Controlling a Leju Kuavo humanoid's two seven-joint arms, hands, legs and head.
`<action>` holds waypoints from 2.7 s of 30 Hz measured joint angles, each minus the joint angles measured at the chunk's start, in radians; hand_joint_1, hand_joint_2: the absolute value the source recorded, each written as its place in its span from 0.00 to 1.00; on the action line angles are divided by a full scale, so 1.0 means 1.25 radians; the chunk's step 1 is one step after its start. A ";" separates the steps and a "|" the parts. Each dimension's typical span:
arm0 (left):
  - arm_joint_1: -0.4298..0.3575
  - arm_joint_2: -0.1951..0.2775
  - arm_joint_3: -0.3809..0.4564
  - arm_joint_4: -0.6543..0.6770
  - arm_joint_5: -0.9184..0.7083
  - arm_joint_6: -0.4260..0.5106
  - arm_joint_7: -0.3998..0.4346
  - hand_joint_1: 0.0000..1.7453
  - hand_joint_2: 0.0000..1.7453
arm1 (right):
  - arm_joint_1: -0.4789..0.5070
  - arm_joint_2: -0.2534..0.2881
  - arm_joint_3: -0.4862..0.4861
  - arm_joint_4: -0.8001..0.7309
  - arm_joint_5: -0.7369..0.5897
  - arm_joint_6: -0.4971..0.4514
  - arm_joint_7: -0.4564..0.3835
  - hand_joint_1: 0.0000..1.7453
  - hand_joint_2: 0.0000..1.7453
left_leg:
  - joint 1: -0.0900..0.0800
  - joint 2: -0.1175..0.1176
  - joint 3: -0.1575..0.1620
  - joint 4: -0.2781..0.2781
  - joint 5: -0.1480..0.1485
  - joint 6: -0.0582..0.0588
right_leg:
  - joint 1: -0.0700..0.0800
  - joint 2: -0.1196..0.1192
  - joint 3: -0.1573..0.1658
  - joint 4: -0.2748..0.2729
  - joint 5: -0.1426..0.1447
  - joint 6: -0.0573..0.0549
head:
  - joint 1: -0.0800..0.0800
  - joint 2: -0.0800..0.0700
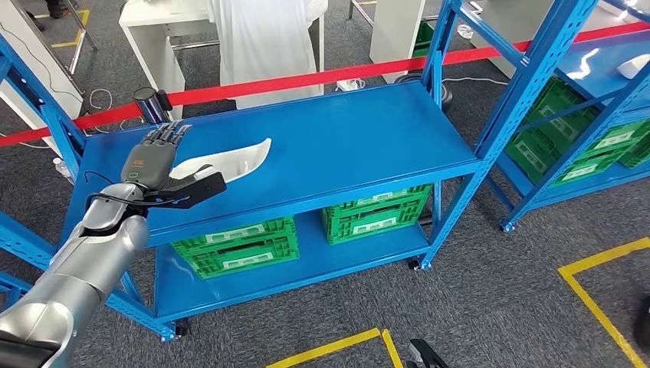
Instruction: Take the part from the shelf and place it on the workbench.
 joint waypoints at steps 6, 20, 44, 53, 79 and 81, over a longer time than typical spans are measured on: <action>0.001 0.001 0.000 0.002 0.001 -0.001 0.000 0.00 0.00 | 0.000 0.000 0.000 0.000 0.001 0.000 -0.001 0.00 0.00 | -0.004 -0.004 0.017 0.025 -0.027 -0.023 | 0.007 0.001 0.024 -0.105 0.122 -0.034 | -0.004 0.000; 0.007 0.008 -0.001 0.008 0.021 -0.030 -0.008 0.00 0.00 | -0.005 -0.001 -0.002 0.000 0.002 0.000 0.001 0.00 0.00 | 0.011 0.011 -0.090 0.006 0.078 -0.030 | -0.006 0.005 0.153 -0.115 0.013 -0.011 | -0.012 0.000; 0.057 0.051 -0.001 0.004 0.111 -0.190 -0.145 0.00 0.00 | -0.004 -0.002 -0.018 0.000 0.000 -0.002 0.013 0.00 0.00 | 0.002 0.006 -0.043 0.004 0.026 -0.023 | -0.002 0.004 0.055 -0.091 0.077 -0.018 | -0.004 0.000; 0.079 0.062 -0.001 -0.025 0.120 -0.176 -0.154 0.00 0.00 | -0.004 -0.002 -0.030 0.000 0.000 -0.002 0.004 0.00 0.00 | 0.002 0.006 -0.043 0.004 0.025 -0.028 | -0.002 0.002 0.056 -0.092 0.077 -0.019 | -0.004 0.000; 0.293 0.171 -0.037 -0.348 0.188 -0.176 -0.174 0.00 1.00 | -0.003 -0.002 -0.065 0.000 -0.008 -0.004 0.000 0.00 0.00 | 0.001 0.006 -0.043 0.007 0.024 -0.026 | -0.003 0.002 0.058 -0.093 0.077 -0.018 | -0.004 0.000; 0.304 0.177 -0.042 -0.376 0.188 -0.177 -0.169 0.00 1.00 | -0.003 -0.002 -0.068 0.000 -0.010 -0.004 -0.001 0.00 0.00 | 0.001 0.006 -0.043 0.007 0.024 -0.026 | -0.003 0.002 0.059 -0.093 0.077 -0.018 | -0.004 0.000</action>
